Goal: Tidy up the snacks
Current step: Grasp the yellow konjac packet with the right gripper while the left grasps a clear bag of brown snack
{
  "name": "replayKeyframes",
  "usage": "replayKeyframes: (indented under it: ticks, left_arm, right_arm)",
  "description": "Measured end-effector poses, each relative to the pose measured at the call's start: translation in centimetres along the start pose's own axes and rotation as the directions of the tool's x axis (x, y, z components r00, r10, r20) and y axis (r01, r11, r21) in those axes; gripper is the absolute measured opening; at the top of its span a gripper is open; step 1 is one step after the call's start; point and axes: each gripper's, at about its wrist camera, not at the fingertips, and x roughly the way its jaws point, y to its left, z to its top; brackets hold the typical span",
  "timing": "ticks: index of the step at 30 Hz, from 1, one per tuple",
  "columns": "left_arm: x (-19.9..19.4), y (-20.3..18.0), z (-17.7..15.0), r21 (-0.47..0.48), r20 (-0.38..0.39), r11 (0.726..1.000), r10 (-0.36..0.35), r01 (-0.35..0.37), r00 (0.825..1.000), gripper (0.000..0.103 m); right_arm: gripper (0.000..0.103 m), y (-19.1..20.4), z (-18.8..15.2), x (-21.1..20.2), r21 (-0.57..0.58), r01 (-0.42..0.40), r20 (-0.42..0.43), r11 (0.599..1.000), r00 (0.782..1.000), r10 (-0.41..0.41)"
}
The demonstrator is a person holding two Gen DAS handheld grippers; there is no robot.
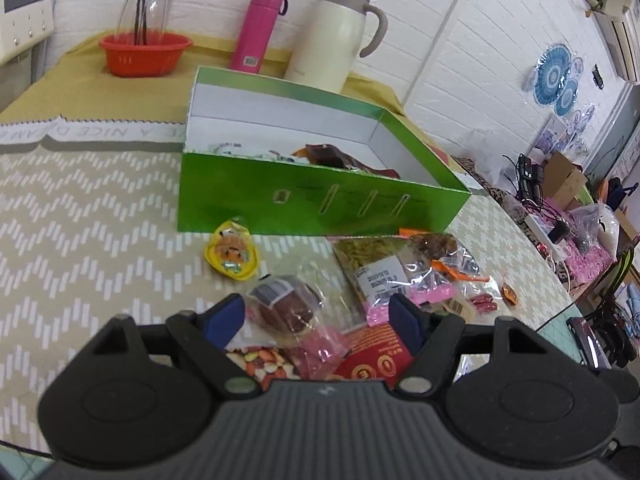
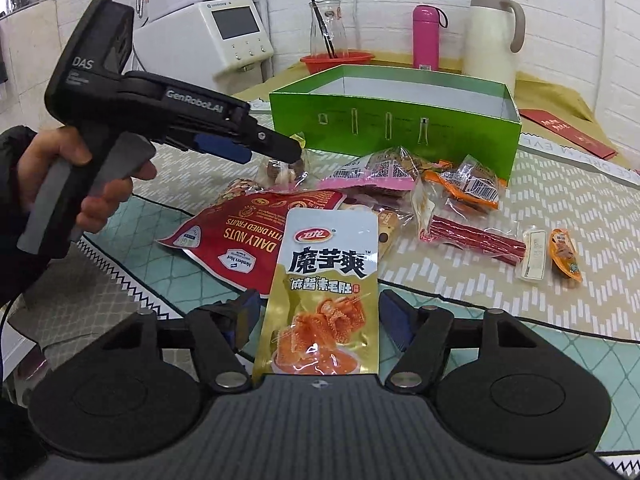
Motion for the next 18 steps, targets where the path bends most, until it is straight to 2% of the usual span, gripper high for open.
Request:
replayKeyframes:
  ticks: [1, 3, 4, 8, 9, 11, 14, 16, 17, 18]
  left_arm:
    - [0.5, 0.0, 0.1, -0.006, -0.013, 1.000, 0.004, -0.004, 1.000, 0.070]
    - [1.0, 0.0, 0.1, 0.009, -0.038, 1.000, 0.019, -0.018, 0.999, 0.042]
    - [1.2, 0.0, -0.1, 0.018, -0.053, 1.000, 0.013, -0.013, 0.998, 0.040]
    - [1.4, -0.3, -0.6, 0.040, -0.063, 0.999, 0.032, -0.030, 0.997, 0.042]
    - [1.4, -0.3, -0.5, 0.027, -0.058, 0.999, 0.032, -0.030, 0.998, 0.056]
    - [1.0, -0.1, -0.5, -0.010, -0.019, 0.999, 0.033, -0.033, 0.999, 0.073]
    - [0.7, -0.1, -0.1, -0.027, -0.004, 1.000, 0.006, -0.006, 1.000, 0.073]
    - [0.9, -0.2, 0.2, -0.026, 0.004, 0.999, 0.024, -0.023, 1.000, 0.073]
    - [1.2, -0.1, 0.3, -0.028, 0.001, 0.999, 0.037, -0.037, 0.999, 0.070]
    - [1.6, 0.1, 0.4, -0.036, -0.009, 0.998, 0.044, -0.044, 0.999, 0.063]
  right_arm:
    - [0.103, 0.0, 0.1, 0.4, 0.000, 0.003, -0.001, 1.000, 1.000, -0.003]
    - [0.103, 0.2, -0.2, 0.5, 0.002, 0.005, -0.010, 1.000, 1.000, -0.005]
    - [0.103, 0.3, -0.3, 0.4, -0.003, 0.004, -0.006, 1.000, 1.000, -0.004]
    - [0.103, 0.8, -0.6, 0.3, -0.021, 0.021, -0.005, 1.000, 1.000, -0.021]
    - [0.103, 1.0, -0.6, 0.4, -0.031, 0.025, -0.010, 0.999, 1.000, -0.025]
    - [0.103, 1.4, -0.6, 0.5, -0.040, 0.031, -0.011, 0.999, 0.999, -0.032]
    - [0.103, 1.4, -0.8, 0.5, -0.049, 0.037, -0.006, 0.998, 0.999, -0.037]
    - [0.103, 1.3, -0.7, 0.5, -0.040, 0.041, -0.007, 0.998, 0.999, -0.042]
    - [0.103, 1.2, -0.7, 0.5, -0.035, 0.045, -0.004, 0.998, 0.999, -0.045]
    - [0.103, 1.2, -0.7, 0.5, -0.037, 0.050, -0.001, 0.998, 0.999, -0.050]
